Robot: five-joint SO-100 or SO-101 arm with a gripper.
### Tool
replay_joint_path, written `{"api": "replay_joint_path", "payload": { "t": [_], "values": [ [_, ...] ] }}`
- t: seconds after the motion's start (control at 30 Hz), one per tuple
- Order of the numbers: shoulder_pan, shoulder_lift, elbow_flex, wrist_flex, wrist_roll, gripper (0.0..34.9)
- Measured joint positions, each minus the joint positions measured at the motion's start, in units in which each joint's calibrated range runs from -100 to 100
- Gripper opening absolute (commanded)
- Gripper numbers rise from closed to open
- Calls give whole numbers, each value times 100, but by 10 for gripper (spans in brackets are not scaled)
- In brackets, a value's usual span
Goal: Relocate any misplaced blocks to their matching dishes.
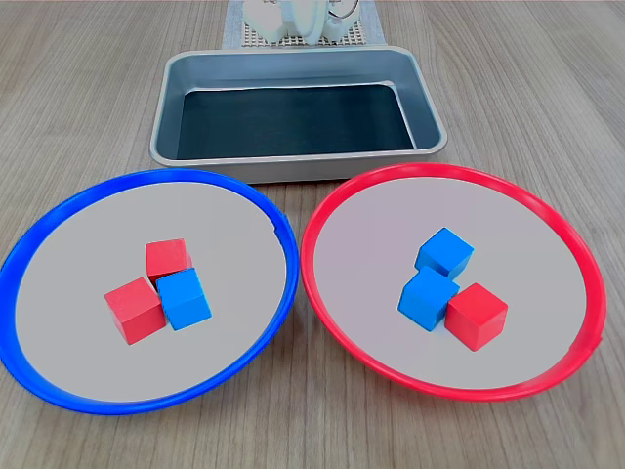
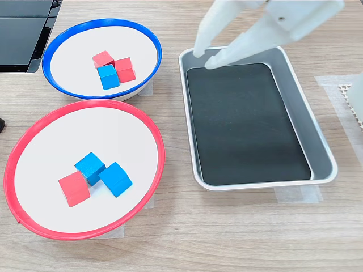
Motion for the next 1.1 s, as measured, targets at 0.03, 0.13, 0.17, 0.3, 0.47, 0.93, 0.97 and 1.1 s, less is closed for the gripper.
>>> {"api": "replay_joint_path", "payload": {
  "t": [0.03,0.13,0.17,0.3,0.47,0.93,0.97,1.1],
  "values": [
    [35,315,-263,-16,-24,24],
    [239,1279,-1025,-131,-68,22],
    [283,1441,-1152,-163,-78,21],
    [487,2421,-1860,-310,-83,20],
    [690,2890,-2151,-498,63,19],
    [867,3896,-2740,-685,-640,113],
    [894,4058,-2895,-644,-781,114],
    [1080,4595,-3448,-489,-1182,123]
  ]
}}
